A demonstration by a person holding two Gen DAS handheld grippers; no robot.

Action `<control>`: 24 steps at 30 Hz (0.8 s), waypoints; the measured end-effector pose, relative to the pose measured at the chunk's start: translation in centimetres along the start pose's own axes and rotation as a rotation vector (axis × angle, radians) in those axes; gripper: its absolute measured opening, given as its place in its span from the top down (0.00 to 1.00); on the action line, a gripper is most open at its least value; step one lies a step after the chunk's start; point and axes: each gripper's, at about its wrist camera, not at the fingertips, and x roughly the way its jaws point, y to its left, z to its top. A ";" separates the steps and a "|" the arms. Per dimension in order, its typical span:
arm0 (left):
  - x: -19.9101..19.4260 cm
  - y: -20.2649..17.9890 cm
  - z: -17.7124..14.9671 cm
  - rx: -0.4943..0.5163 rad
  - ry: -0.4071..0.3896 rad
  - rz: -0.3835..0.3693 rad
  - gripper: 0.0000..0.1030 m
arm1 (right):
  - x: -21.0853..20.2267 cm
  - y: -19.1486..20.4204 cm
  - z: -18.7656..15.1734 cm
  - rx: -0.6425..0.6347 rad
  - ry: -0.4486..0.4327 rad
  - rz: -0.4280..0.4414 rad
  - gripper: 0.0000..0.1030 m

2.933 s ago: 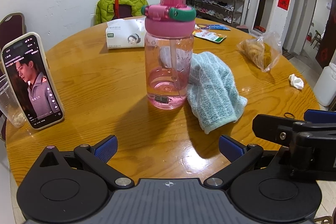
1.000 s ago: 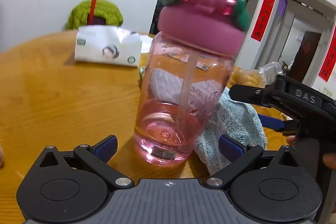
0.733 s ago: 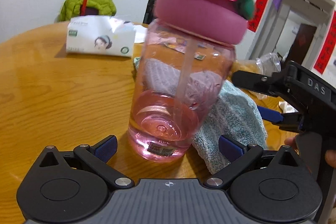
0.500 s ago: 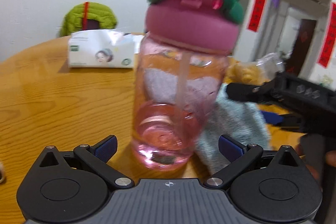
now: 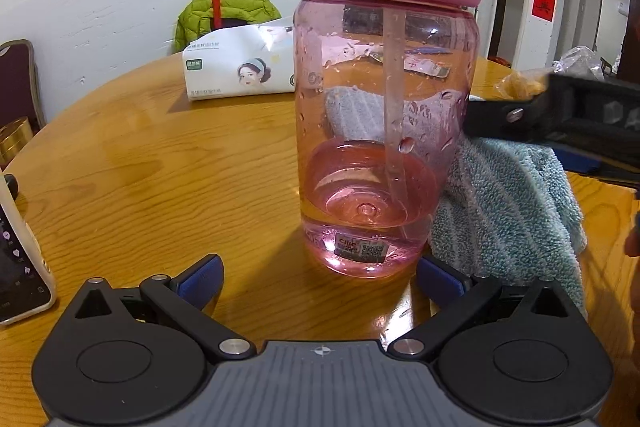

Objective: Clean container
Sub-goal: 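Lift the towel with the right tool while the left tool approaches the pink bottle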

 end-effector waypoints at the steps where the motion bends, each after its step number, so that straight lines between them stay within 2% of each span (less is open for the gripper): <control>1: 0.0 0.0 0.0 -0.001 0.001 -0.001 0.00 | 0.4 0.2 0.1 -0.003 0.015 0.002 0.19; 2: 0.0 0.0 0.0 -0.002 0.001 -0.001 0.00 | 0.9 0.2 0.2 0.000 0.032 0.000 0.22; 4: 0.0 0.0 0.0 -0.002 0.002 -0.001 0.00 | 2.1 -0.3 0.4 0.025 0.090 -0.009 0.40; 5: 0.0 0.0 0.0 -0.002 0.003 -0.002 0.00 | 2.8 -0.5 0.5 0.039 0.120 -0.014 0.67; 6: -0.1 0.0 0.0 -0.002 0.003 -0.002 0.00 | 3.3 -0.8 0.4 0.043 0.153 -0.050 0.79; 8: 0.0 0.0 0.1 -0.002 0.005 -0.002 0.00 | 3.0 -1.1 0.1 0.037 0.138 -0.097 0.80; 10: 0.1 0.0 0.1 -0.003 0.006 -0.002 0.00 | 1.5 -1.6 0.4 0.078 0.057 -0.110 0.80; 12: 0.1 0.0 0.1 -0.003 0.007 -0.003 0.00 | -0.5 -2.9 0.6 0.198 -0.053 -0.002 0.80; 13: 0.1 -0.1 0.1 -0.003 0.007 -0.003 0.00 | -1.3 -3.8 0.7 0.278 -0.096 0.081 0.80; 15: 0.1 -0.1 0.2 -0.003 0.007 -0.003 0.00 | -1.6 -5.3 0.3 0.442 -0.135 0.246 0.80; 16: 0.2 -0.1 0.2 -0.003 0.007 -0.003 0.00 | -1.2 -5.7 0.0 0.497 -0.124 0.312 0.80; 18: 0.2 -0.1 0.2 -0.003 0.007 -0.003 0.00 | 0.0 -5.6 -0.5 0.544 -0.060 0.377 0.80; 20: 0.2 -0.1 0.2 -0.003 0.006 -0.003 0.00 | 0.7 -4.9 -0.8 0.502 -0.007 0.347 0.80; 22: 0.3 -0.1 0.2 -0.003 0.006 -0.003 0.00 | 1.1 -3.8 -1.0 0.407 0.025 0.265 0.80; 24: 0.3 -0.1 0.2 -0.003 0.006 -0.003 0.00 | 1.0 -2.6 -1.1 0.308 0.017 0.185 0.80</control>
